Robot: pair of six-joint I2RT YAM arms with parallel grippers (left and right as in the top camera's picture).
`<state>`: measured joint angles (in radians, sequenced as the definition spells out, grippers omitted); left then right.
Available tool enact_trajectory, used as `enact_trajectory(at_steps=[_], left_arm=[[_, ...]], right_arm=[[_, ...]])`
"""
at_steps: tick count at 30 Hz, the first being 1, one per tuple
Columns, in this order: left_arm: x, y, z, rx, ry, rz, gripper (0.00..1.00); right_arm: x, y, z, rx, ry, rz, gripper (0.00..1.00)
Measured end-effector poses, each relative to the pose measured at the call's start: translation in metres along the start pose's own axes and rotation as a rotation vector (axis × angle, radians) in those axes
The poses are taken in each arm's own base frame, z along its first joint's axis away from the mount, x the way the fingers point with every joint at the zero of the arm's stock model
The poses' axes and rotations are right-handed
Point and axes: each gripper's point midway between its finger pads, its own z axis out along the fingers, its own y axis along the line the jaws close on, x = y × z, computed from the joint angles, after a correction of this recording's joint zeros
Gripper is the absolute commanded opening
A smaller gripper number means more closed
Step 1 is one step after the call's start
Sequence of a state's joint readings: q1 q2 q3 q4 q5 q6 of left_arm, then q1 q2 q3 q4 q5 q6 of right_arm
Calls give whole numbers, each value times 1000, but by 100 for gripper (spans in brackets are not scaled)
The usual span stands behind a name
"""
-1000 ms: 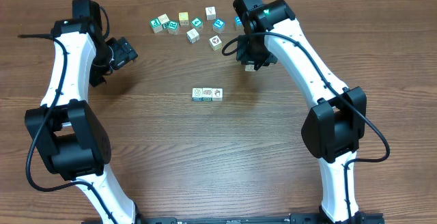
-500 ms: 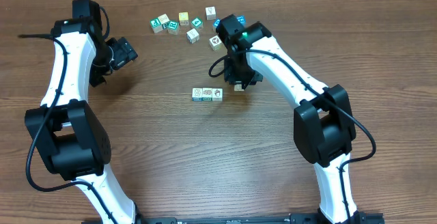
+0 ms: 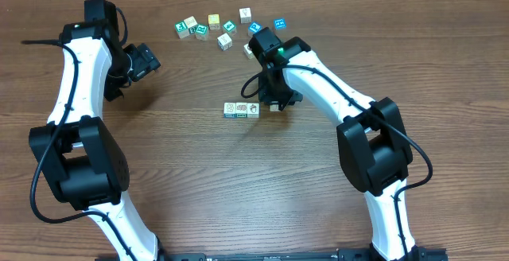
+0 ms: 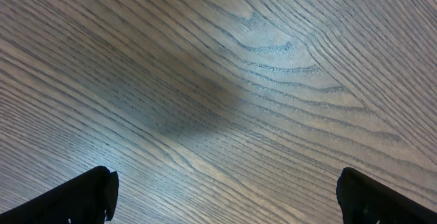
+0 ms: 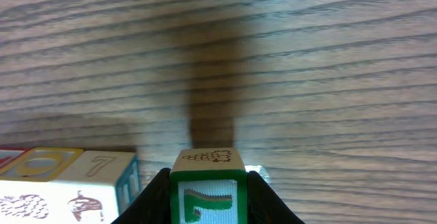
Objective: Form a horizontal line
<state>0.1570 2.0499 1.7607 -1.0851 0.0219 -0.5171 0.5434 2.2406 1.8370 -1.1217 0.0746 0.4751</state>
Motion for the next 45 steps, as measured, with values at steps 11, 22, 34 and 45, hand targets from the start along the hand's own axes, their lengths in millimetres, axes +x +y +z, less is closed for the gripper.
enact_trajectory(at_steps=[11, 22, 34, 45], left_arm=[[0, 0, 0, 0, 0, 0, 100], [0, 0, 0, 0, 0, 0, 100], [0, 0, 0, 0, 0, 0, 100], [0, 0, 0, 0, 0, 0, 100]], right_arm=[[5, 4, 2, 2, 5, -1, 27], [5, 4, 3, 2, 4, 5, 27], [10, 2, 13, 7, 13, 8, 34], [1, 3, 14, -11, -17, 18, 40]])
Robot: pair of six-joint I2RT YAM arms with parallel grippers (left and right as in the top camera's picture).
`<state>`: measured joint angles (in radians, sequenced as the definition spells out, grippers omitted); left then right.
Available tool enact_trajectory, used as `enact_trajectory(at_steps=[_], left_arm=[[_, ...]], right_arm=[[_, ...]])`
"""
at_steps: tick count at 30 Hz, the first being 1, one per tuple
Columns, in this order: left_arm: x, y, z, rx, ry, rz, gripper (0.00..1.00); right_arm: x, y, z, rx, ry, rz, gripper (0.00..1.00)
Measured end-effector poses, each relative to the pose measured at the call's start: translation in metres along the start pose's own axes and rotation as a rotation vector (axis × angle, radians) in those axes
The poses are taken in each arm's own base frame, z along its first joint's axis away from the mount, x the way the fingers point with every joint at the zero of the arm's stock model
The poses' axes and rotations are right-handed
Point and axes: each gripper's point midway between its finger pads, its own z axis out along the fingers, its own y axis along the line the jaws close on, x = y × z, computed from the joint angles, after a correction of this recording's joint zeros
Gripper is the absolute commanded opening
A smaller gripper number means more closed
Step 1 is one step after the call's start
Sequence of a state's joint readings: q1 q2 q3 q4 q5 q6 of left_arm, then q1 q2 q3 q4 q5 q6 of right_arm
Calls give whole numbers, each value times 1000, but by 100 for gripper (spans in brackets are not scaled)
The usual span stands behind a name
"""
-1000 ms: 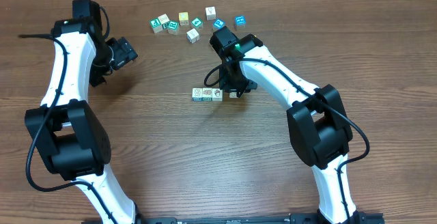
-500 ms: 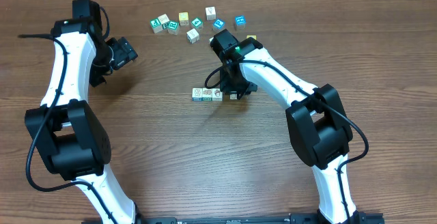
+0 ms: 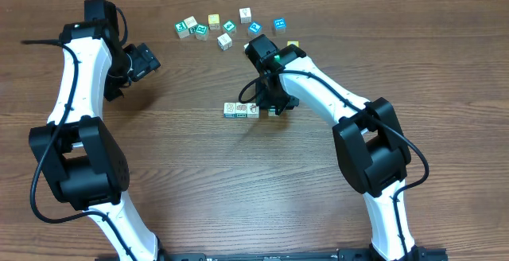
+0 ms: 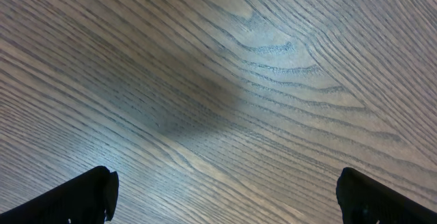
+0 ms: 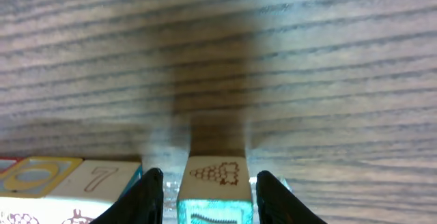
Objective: Form a horizontal line
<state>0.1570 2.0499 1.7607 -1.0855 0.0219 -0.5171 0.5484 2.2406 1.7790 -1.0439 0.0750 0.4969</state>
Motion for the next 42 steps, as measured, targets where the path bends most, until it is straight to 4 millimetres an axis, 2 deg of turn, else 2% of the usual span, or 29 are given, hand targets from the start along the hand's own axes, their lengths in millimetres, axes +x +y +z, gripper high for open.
enact_trajectory(at_steps=[9, 16, 19, 20, 21, 22, 27, 42], left_arm=[[0, 0, 0, 0, 0, 0, 100], [0, 0, 0, 0, 0, 0, 100], [0, 0, 0, 0, 0, 0, 100], [0, 0, 0, 0, 0, 0, 100], [0, 0, 0, 0, 0, 0, 100], [0, 0, 0, 0, 0, 0, 100], [0, 0, 0, 0, 0, 0, 100], [0, 0, 0, 0, 0, 0, 100]], right_arm=[[-29, -9, 0, -36, -74, 52, 43], [-39, -23, 1, -35, -84, 88, 29], [-38, -36, 2, -15, -61, 110, 21], [-37, -41, 2, -7, -51, 116, 16], [-36, -45, 2, -2, -42, 121, 7], [-34, -49, 3, 6, -30, 124, 4], [-24, -58, 3, 32, 13, 133, 4], [-6, -44, 2, -41, 105, 131, 4]])
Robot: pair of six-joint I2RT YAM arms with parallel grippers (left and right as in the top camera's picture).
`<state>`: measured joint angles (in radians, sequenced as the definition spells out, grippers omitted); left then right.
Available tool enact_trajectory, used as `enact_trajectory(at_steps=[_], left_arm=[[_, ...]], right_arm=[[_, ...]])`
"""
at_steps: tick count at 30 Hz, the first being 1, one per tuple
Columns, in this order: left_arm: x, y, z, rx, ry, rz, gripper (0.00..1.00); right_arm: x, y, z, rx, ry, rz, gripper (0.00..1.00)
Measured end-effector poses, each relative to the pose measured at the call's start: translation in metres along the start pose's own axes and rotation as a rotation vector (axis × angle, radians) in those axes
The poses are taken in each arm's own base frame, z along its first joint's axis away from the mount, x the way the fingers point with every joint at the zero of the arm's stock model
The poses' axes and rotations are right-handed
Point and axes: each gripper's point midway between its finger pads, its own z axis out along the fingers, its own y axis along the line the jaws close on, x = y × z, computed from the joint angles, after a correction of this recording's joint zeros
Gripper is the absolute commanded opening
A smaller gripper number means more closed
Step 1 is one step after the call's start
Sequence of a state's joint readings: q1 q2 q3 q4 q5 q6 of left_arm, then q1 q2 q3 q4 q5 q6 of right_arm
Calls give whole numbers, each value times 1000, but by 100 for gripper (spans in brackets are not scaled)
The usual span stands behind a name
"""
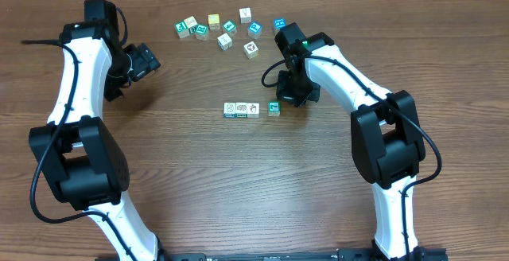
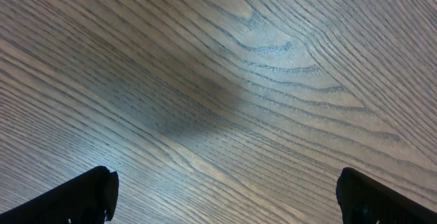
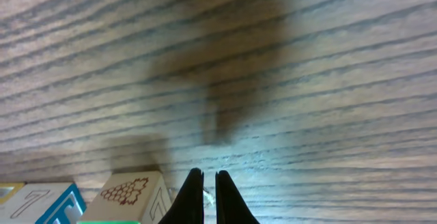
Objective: Form a horizontal line
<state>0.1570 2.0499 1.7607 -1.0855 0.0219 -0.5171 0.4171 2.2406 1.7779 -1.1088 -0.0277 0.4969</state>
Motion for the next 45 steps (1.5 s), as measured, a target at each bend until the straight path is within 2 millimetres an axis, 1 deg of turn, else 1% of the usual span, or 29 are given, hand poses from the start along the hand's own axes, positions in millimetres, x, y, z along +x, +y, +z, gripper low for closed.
enact_trajectory(at_steps=[10, 17, 24, 36, 45], left_arm=[[0, 0, 0, 0, 0, 0, 100], [0, 0, 0, 0, 0, 0, 100], [0, 0, 0, 0, 0, 0, 100], [0, 0, 0, 0, 0, 0, 100], [0, 0, 0, 0, 0, 0, 100]], right_arm=[[8, 7, 0, -9, 19, -16, 4], [13, 5, 0, 2, 38, -15, 4], [14, 6, 0, 4, 40, -21, 4], [26, 23, 1, 1, 41, -66, 4], [21, 24, 1, 0, 20, -67, 4]])
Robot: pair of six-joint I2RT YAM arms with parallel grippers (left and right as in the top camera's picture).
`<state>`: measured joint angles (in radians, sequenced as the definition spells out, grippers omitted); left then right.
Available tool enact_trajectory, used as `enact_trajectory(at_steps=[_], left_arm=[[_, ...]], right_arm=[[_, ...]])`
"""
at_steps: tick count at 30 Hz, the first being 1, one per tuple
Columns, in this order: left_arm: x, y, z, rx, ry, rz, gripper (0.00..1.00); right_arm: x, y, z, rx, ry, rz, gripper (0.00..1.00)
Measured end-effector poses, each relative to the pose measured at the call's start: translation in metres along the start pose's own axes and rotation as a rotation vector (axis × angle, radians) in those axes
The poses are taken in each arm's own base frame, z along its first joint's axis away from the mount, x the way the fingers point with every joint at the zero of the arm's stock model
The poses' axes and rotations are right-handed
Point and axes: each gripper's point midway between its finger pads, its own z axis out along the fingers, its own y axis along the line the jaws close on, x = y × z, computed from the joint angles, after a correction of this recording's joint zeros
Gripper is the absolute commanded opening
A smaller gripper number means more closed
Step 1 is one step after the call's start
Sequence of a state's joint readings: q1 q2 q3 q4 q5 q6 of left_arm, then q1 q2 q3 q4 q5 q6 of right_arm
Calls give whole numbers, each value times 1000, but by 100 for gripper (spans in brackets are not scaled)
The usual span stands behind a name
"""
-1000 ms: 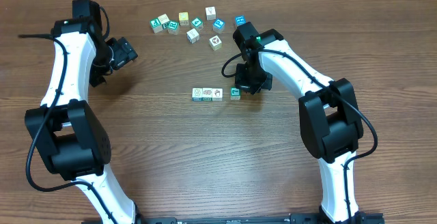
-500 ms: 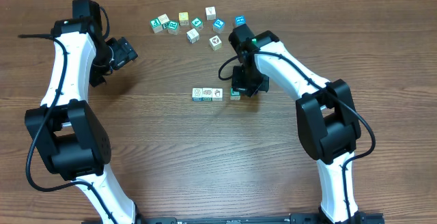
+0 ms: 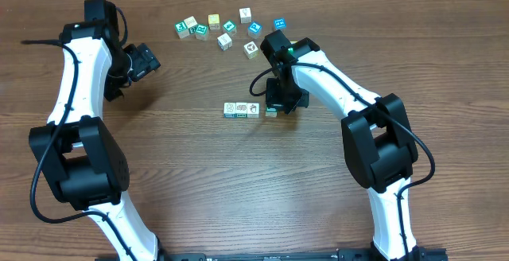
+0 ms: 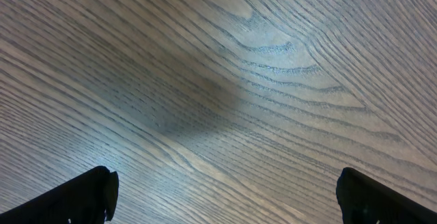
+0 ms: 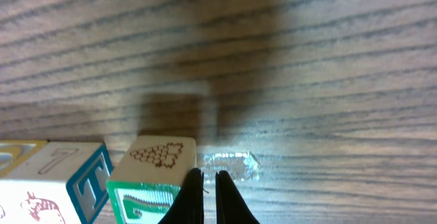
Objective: Form a horizontal line
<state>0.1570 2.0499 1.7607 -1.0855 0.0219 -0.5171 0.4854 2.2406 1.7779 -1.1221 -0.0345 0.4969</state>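
Note:
Three picture blocks lie side by side in a row (image 3: pixel 241 109) at mid-table. A green block with a grape picture (image 5: pixel 153 183) stands at the row's right end, next to a blue-lettered block (image 5: pixel 72 176). My right gripper (image 5: pixel 205 197) is shut with nothing in it, low over the table, its fingertips against the green block's right side. In the overhead view the right gripper (image 3: pixel 280 102) covers part of the green block (image 3: pixel 271 112). My left gripper (image 4: pixel 222 203) is open over bare wood; the overhead shows the left gripper (image 3: pixel 143 60) far left of the row.
Several loose blocks (image 3: pixel 225 29) lie scattered near the table's far edge, behind the row; the nearest (image 3: pixel 250 48) sits just behind the right arm. A cardboard wall runs along the back.
My right gripper, still shut, has moved left from a spot right of the green block to rest against its right side. The green block now sits closer to the row. The left arm is unchanged.
My right gripper first held the green block just right of the row's end. Then its jaws stood open around the block on the table. Then it was shut, off to the block's right, and now it touches that block's right side.

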Motion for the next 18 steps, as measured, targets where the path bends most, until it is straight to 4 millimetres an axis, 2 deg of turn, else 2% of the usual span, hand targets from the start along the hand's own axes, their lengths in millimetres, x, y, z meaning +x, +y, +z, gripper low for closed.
enact_trajectory(at_steps=[18], left_arm=[[0, 0, 0, 0, 0, 0, 100]], right_arm=[[1, 3, 0, 11, -12, -15, 4]])
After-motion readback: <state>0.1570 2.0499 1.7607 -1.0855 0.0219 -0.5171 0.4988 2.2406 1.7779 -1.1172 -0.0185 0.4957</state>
